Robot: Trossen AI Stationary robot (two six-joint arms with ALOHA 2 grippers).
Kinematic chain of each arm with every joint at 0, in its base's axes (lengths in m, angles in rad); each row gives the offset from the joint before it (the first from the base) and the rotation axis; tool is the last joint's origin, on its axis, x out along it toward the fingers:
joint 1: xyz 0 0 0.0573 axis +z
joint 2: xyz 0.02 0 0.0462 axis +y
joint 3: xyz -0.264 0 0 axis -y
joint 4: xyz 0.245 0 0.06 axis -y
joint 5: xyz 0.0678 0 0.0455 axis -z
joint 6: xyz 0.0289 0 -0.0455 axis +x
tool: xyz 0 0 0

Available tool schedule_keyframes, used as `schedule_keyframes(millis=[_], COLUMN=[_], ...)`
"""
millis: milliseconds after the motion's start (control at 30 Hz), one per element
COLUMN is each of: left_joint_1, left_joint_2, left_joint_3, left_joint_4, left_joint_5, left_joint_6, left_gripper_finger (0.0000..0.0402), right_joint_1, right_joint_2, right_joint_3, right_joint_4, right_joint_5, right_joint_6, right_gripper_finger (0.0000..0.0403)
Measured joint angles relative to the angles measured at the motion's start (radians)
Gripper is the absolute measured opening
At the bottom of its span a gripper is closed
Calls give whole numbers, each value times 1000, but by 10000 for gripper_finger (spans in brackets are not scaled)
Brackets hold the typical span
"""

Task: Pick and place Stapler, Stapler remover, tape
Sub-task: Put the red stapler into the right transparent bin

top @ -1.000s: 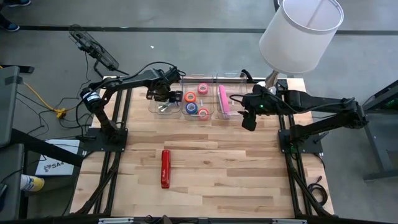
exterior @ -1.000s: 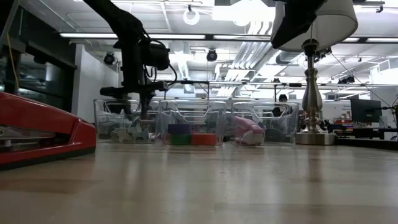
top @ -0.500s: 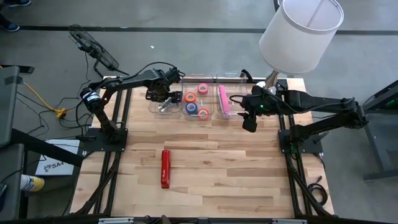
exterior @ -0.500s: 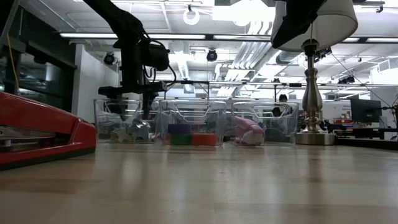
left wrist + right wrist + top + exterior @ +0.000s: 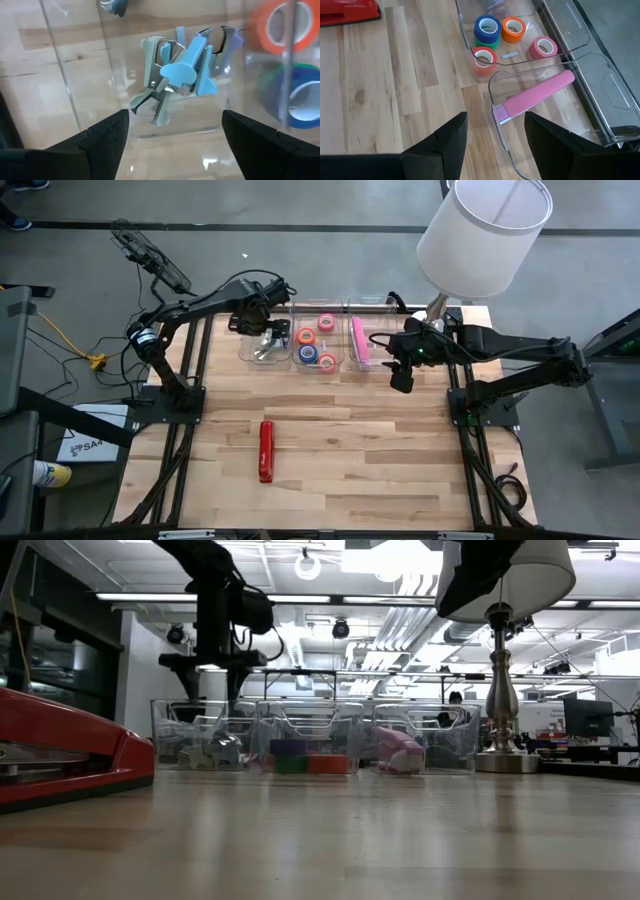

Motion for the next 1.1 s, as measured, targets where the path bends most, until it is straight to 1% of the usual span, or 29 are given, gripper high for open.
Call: schedule_keyframes(millis=[100,267,467,700,900,1100], left_joint_1=[-1,-34,-99,-213,-336,-474], left_joint_2=[0,-1,-9,-17,-17,-17], left_joint_3=[47,113,143,144,144,144], left_joint_4=[-74,-190,-243,-309,-315,-320], left_joint_5=[1,-7,-1,13,65,78], left_joint_6=[4,11,0,-73,-159,-290], left_gripper_finger=[315,315,315,315,315,315], right_joint_1=[0,0,0,0,0,0], right_joint_2=[0,0,0,0,0,0], right_joint_3=[0,0,0,0,0,0], right_joint_4=[0,-10,-14,-17,-17,-16], right_joint_5=[-9,-26,-1,0,0,0], right_joint_6=[1,19,46,57,63,64], right_gripper_finger=[188,188,188,188,188,188])
